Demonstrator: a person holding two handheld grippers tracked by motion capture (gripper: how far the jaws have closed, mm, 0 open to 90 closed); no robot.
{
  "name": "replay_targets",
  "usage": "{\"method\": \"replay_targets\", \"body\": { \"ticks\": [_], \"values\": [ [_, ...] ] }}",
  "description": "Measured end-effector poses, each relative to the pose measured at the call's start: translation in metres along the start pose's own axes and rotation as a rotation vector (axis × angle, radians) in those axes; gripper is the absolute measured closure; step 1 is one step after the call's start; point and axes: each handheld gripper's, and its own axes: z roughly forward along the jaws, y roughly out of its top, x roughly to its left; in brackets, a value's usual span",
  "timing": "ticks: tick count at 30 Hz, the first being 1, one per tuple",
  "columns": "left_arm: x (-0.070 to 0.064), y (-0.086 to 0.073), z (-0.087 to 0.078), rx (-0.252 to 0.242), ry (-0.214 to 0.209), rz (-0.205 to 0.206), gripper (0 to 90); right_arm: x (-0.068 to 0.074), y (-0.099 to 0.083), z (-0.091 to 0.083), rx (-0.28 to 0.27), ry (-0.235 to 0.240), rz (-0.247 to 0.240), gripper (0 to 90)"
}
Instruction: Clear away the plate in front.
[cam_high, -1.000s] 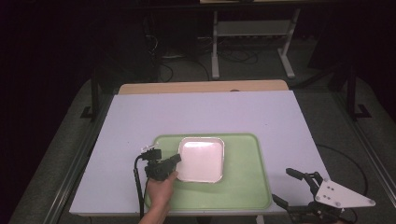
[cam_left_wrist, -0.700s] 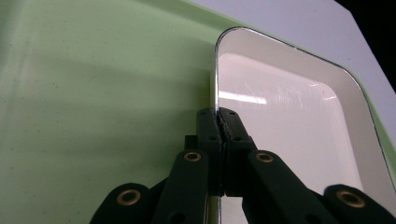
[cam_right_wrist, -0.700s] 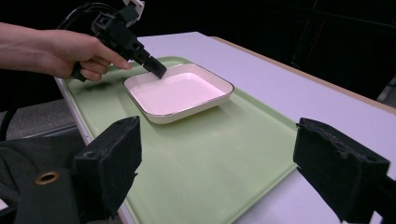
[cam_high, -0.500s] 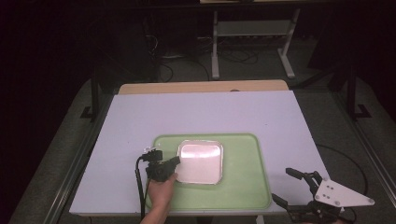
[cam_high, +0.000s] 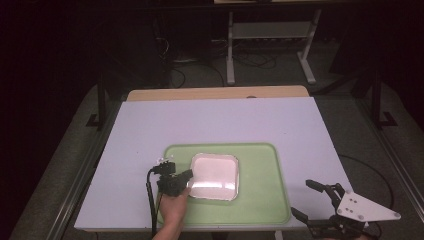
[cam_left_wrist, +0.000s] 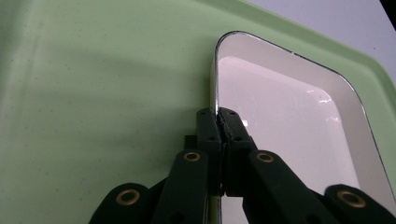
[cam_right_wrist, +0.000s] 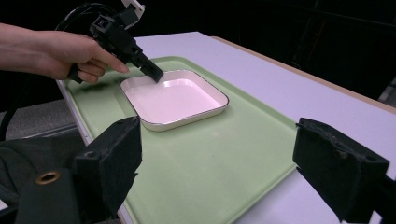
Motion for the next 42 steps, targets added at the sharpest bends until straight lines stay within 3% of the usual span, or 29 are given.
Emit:
{"method": "replay_targets", "body": {
  "ticks": [10,15,21,31,42],
  "values": [
    [0.0,-0.009,-0.005,-0.02,-0.006,-0.073,87.1,0.001,0.001,0.001,0.0,0.003,-0.007,14.8],
    [0.0,-0.013,-0.008,-0.042,0.015,-0.083,87.1,0.003,0.002,0.001,0.002,0.002,-0.012,14.9],
    [0.0,-0.015,-0.009,-0.042,0.006,-0.095,86.9,0.003,0.002,0.002,0.005,0.001,-0.01,14.9],
    [0.0,-0.016,-0.01,-0.044,0.003,-0.091,86.3,0.005,0.002,0.004,0.011,0.001,-0.016,14.9],
    [0.001,-0.013,-0.019,-0.084,-0.008,-0.032,82.8,0.004,0.001,0.003,0.016,-0.004,-0.013,14.9]
  ]
}}
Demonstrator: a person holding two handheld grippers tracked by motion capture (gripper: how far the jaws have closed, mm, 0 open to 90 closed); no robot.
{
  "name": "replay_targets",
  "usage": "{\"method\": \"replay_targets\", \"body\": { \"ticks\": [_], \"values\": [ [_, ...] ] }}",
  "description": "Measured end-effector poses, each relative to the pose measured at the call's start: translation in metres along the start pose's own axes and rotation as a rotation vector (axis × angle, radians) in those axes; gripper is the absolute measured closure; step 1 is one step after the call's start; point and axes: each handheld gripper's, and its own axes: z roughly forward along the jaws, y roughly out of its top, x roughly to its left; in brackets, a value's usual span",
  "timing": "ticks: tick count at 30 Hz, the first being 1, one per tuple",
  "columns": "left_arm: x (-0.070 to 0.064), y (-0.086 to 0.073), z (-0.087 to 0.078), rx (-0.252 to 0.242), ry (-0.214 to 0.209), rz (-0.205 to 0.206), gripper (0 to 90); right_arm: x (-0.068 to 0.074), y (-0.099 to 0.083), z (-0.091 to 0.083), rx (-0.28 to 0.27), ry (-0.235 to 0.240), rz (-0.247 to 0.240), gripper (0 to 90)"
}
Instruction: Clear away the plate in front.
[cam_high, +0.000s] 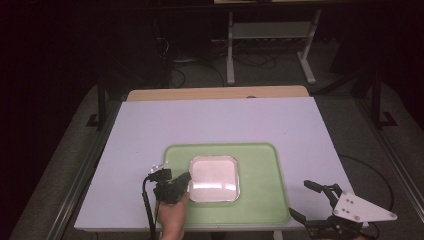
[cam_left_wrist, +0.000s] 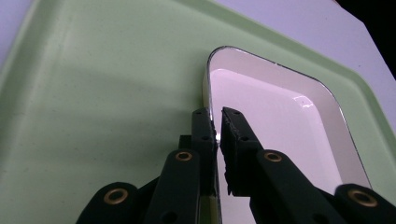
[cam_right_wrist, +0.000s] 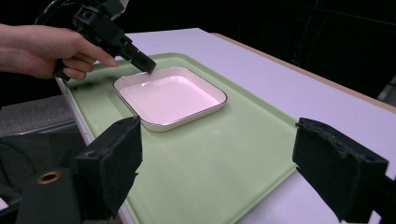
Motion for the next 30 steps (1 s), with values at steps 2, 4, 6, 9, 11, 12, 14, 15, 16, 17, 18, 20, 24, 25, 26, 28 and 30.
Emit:
{"method": "replay_targets", "body": {
  "ticks": [2,4,6,9,11,12,14,15,16,17,18,20,24,25,26,28,30],
  "values": [
    [0.002,0.0,-0.002,-0.007,0.001,0.006,82.2,0.0,-0.001,-0.001,0.001,-0.004,0.003,14.9],
    [0.003,0.001,-0.004,-0.014,-0.004,0.01,81.7,-0.001,-0.001,-0.001,0.002,-0.007,0.006,14.9],
    [0.004,0.001,-0.006,-0.02,-0.006,0.023,81.1,-0.003,-0.002,-0.001,0.003,-0.011,0.01,14.9],
    [0.004,0.002,-0.008,-0.031,-0.015,0.037,80.3,-0.004,-0.004,-0.001,0.007,-0.016,0.02,14.8],
    [0.004,0.002,-0.01,-0.037,-0.018,0.049,79.8,-0.005,-0.005,-0.001,0.009,-0.019,0.024,14.8],
    [0.005,0.002,-0.011,-0.039,-0.027,0.055,79.5,-0.005,-0.005,-0.001,0.011,-0.02,0.025,14.8],
    [0.005,0.003,-0.013,-0.045,-0.034,0.072,78.8,-0.006,-0.006,0.0,0.016,-0.025,0.028,14.7],
    [0.005,0.003,-0.013,-0.045,-0.038,0.075,78.5,-0.007,-0.006,0.0,0.018,-0.026,0.031,14.7],
    [0.005,0.002,-0.014,-0.044,-0.045,0.081,78.3,-0.007,-0.007,0.0,0.021,-0.027,0.033,14.6],
    [0.005,0.002,-0.015,-0.045,-0.049,0.09,78.3,-0.007,-0.007,0.001,0.024,-0.028,0.035,14.6],
    [0.005,0.002,-0.016,-0.046,-0.054,0.099,77.8,-0.008,-0.008,0.001,0.028,-0.03,0.04,14.5],
    [0.006,0.003,-0.017,-0.053,-0.061,0.111,77.5,-0.009,-0.009,0.002,0.032,-0.033,0.042,14.5],
    [0.007,0.005,-0.022,-0.064,-0.07,0.139,76.6,-0.01,-0.011,0.002,0.04,-0.04,0.052,14.5],
    [0.007,0.005,-0.023,-0.067,-0.07,0.151,76.6,-0.01,-0.011,0.003,0.041,-0.042,0.05,14.5],
    [0.008,0.006,-0.024,-0.069,-0.072,0.155,76.5,-0.01,-0.012,0.003,0.042,-0.043,0.051,14.5],
    [0.009,0.007,-0.026,-0.073,-0.077,0.164,76.1,-0.011,-0.012,0.003,0.046,-0.046,0.054,14.5],
    [0.009,0.008,-0.029,-0.078,-0.078,0.181,75.9,-0.011,-0.013,0.003,0.048,-0.048,0.057,14.5]
  ]
}}
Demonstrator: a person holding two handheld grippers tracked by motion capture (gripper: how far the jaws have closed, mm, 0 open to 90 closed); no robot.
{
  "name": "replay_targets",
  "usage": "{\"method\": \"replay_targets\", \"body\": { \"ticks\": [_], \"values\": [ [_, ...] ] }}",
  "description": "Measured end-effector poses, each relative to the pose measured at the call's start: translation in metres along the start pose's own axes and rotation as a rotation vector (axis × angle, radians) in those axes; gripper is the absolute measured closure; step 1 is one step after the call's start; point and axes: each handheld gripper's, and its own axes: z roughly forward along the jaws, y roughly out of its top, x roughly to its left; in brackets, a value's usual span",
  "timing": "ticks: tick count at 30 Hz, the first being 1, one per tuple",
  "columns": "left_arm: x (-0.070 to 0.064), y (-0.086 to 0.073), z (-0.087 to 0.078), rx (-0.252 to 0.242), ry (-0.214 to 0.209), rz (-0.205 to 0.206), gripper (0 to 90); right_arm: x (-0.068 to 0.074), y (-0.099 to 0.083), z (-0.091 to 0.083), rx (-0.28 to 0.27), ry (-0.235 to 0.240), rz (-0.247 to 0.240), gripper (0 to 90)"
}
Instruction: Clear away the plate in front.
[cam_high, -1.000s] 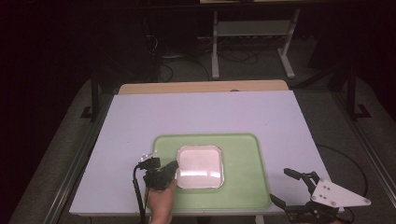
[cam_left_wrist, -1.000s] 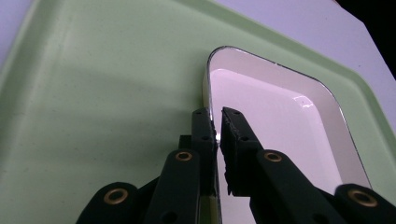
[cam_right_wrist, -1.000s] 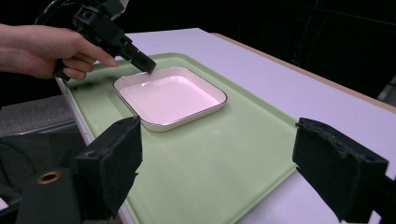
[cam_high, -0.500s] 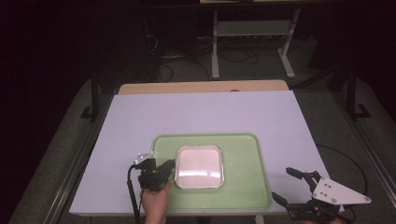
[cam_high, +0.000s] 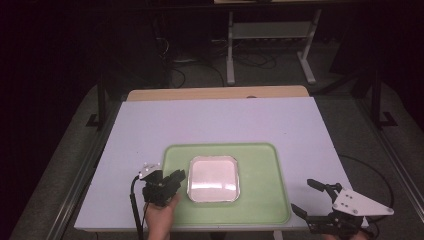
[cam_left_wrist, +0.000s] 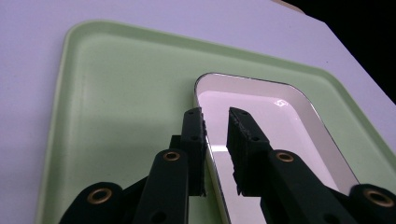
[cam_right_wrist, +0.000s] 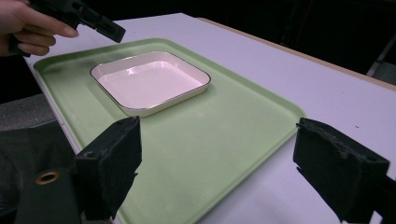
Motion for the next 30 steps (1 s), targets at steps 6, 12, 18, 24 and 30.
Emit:
{"method": "replay_targets", "body": {
  "ticks": [6,12,18,24,30],
  "values": [
    [0.004,0.002,-0.007,-0.006,-0.003,0.036,74.8,-0.001,-0.002,0.0,0.007,-0.009,0.006,14.4],
    [0.009,0.004,-0.013,-0.009,-0.005,0.064,73.3,-0.003,-0.003,0.001,0.016,-0.016,0.013,14.4],
    [0.017,0.006,-0.021,-0.016,-0.004,0.1,70.8,-0.004,-0.004,0.001,0.021,-0.024,0.018,14.4],
    [0.025,0.006,-0.028,-0.02,-0.006,0.144,68.3,-0.005,-0.005,0.001,0.022,-0.031,0.018,14.3],
    [0.031,0.007,-0.035,-0.026,-0.015,0.204,65.1,-0.005,-0.005,0.001,0.025,-0.036,0.021,14.2]
  ]
}}
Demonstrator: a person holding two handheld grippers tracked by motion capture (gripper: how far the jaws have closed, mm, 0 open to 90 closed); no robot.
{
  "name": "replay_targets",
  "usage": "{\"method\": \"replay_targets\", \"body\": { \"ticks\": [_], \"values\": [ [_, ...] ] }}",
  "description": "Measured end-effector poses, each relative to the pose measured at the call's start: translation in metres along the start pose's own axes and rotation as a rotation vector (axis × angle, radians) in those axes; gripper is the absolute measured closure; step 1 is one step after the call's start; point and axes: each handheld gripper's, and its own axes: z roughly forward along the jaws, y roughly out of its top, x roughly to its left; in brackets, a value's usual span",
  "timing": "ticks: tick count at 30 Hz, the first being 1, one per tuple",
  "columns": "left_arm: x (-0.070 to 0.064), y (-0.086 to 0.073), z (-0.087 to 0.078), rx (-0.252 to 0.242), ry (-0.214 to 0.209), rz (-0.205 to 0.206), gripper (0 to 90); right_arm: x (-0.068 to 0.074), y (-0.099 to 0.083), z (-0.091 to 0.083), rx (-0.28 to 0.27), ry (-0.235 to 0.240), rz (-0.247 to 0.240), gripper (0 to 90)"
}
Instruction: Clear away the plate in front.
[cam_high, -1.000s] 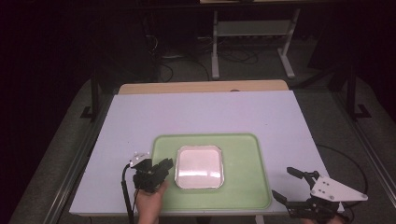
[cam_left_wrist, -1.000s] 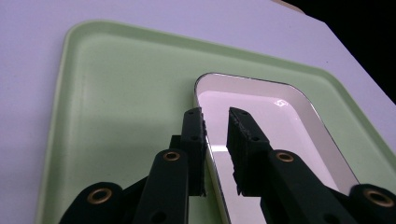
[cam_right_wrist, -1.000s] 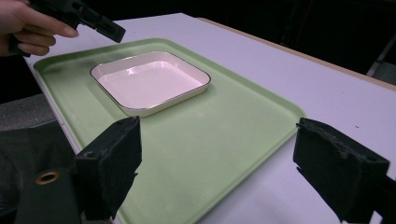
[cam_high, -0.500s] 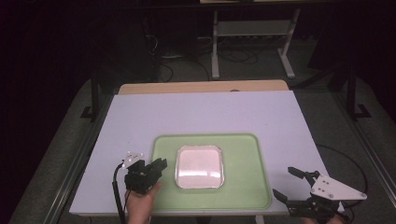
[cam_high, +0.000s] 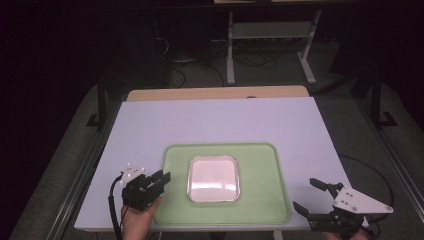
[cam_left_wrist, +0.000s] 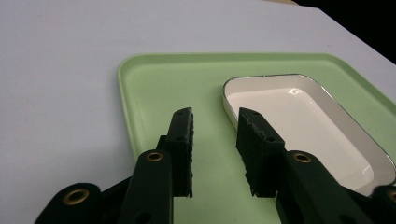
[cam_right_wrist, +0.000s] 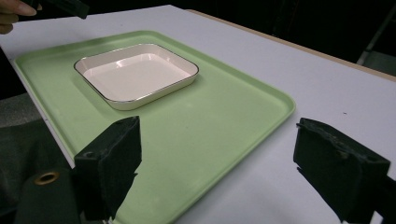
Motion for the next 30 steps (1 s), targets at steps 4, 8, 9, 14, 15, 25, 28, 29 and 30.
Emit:
{"method": "replay_targets", "body": {
  "ticks": [4,8,9,14,15,25,28,29,30],
  "values": [
    [0.004,0.0,-0.006,-0.009,-0.003,0.04,62.6,-0.001,0.0,-0.001,0.0,-0.004,0.003,14.2],
    [0.008,0.0,-0.012,-0.019,-0.004,0.076,59.0,-0.001,0.0,-0.001,0.001,-0.006,0.004,14.2],
    [0.009,0.0,-0.013,-0.018,-0.003,0.089,58.0,-0.001,0.0,-0.001,0.001,-0.006,0.005,14.2],
    [0.011,-0.005,-0.019,-0.025,-0.015,0.122,52.1,-0.002,0.0,-0.001,0.001,-0.008,0.005,14.1],
    [0.011,-0.006,-0.02,-0.026,-0.022,0.129,51.2,-0.002,0.0,-0.001,0.0,-0.008,0.006,14.1],
    [0.01,-0.018,-0.029,-0.01,-0.064,0.205,36.6,-0.001,-0.001,-0.001,0.002,-0.008,0.007,14.1],
    [0.008,-0.022,-0.032,-0.008,-0.086,0.221,32.8,-0.001,-0.001,-0.003,0.003,-0.007,0.006,14.1],
    [0.007,-0.022,-0.032,-0.008,-0.093,0.223,31.7,-0.001,-0.001,-0.003,0.002,-0.006,0.007,14.1],
    [0.006,-0.023,-0.033,-0.012,-0.103,0.223,30.6,-0.001,-0.001,-0.004,0.0,-0.006,0.006,14.1]
  ]
}}
